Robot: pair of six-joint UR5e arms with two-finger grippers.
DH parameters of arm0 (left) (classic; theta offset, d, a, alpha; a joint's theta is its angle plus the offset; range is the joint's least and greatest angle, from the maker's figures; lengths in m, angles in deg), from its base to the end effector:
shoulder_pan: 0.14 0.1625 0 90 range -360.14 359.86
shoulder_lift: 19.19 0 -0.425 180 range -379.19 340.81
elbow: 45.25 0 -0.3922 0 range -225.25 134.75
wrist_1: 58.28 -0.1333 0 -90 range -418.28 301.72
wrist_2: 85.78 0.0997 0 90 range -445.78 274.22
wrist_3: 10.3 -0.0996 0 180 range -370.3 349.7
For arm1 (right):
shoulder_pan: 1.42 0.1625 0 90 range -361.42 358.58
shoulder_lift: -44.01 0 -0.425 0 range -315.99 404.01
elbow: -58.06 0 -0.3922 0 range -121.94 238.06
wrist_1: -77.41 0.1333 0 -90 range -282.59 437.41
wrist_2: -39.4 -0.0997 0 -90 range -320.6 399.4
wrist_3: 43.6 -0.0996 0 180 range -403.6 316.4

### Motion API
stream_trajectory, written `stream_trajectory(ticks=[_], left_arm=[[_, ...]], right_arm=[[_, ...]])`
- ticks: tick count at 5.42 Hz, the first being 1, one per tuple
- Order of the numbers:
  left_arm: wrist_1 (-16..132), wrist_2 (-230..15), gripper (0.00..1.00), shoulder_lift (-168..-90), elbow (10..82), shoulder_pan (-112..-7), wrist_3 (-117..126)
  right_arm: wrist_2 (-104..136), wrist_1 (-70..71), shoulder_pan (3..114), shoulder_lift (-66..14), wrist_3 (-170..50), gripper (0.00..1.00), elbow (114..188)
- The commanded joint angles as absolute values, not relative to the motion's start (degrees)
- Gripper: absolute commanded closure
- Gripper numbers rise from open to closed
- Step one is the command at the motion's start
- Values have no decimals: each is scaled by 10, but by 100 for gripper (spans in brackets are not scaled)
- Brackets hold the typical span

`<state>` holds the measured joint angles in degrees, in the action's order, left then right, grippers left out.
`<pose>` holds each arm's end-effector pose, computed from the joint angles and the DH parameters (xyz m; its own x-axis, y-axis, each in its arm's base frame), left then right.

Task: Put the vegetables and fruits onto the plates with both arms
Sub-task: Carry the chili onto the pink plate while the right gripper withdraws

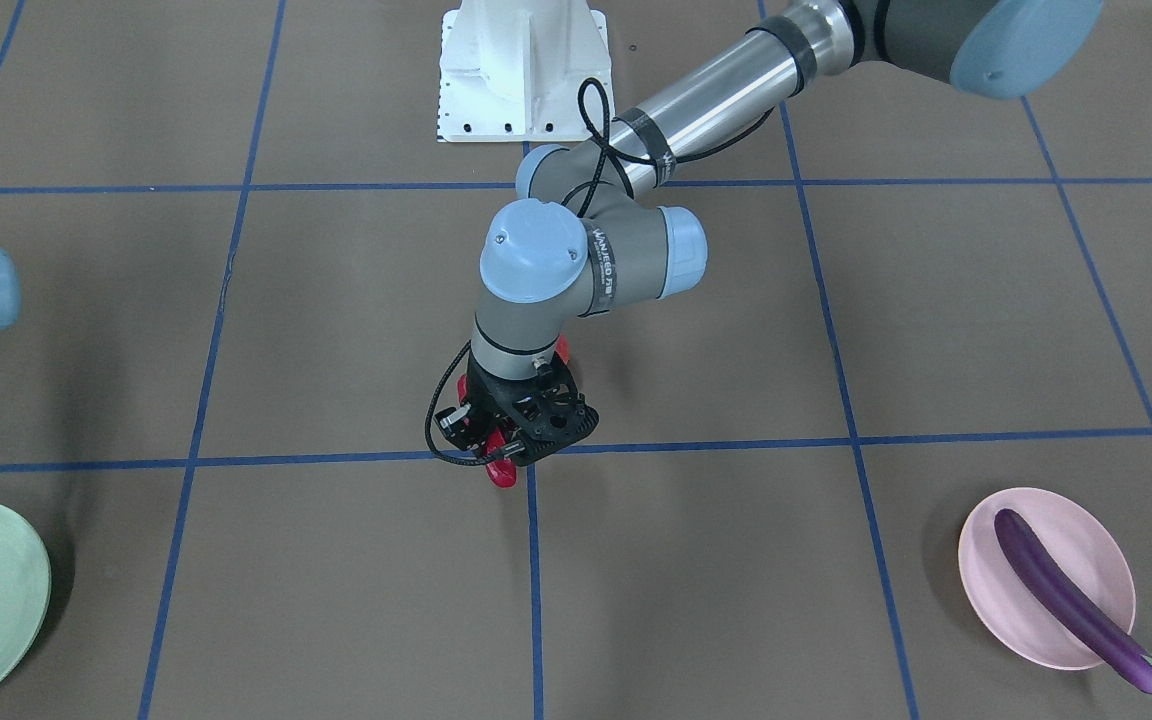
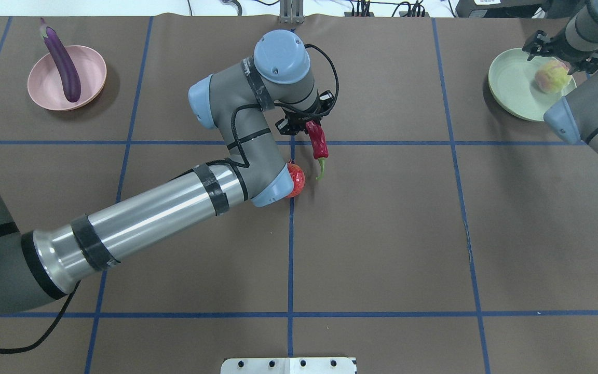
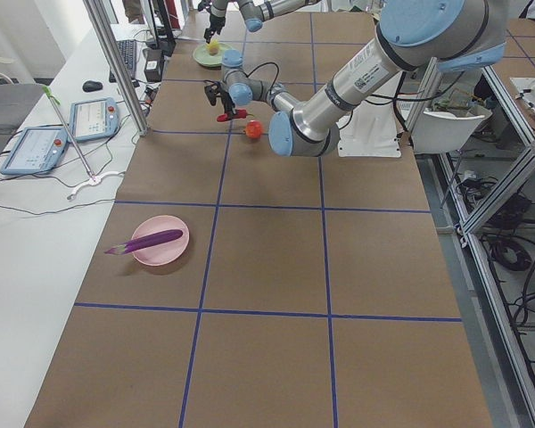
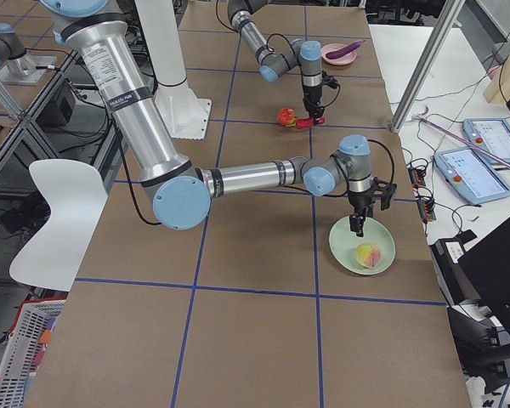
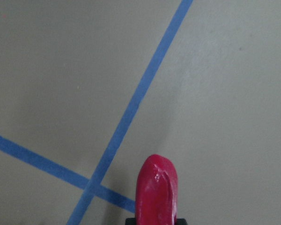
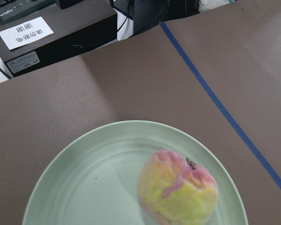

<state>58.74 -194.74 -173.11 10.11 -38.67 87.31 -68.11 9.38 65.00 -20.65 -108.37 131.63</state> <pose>0.6079 -0.6131 0.1268 0.3802 -0.4629 -0.8008 0.4318 0.8545 -0.2889 -0.1868 -0.6863 0.5162 0.6568 0.4886 0.5743 -0.5884 0.8084 -0.0148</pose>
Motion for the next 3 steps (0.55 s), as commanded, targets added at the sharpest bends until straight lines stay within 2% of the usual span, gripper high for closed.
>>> stream_trajectory(ticks=[1, 2, 3], left_arm=[[579, -1983, 100, -1712, 115, -478, 854], [579, -2023, 100, -1670, 111, -533, 796], [576, -2025, 100, -1641, 60, -578, 747]], right_arm=[[-772, 90, 649, -208, -1101, 0, 1379], [-802, 91, 619, -206, -1140, 0, 1408], [-799, 95, 561, -206, -1242, 0, 1461]])
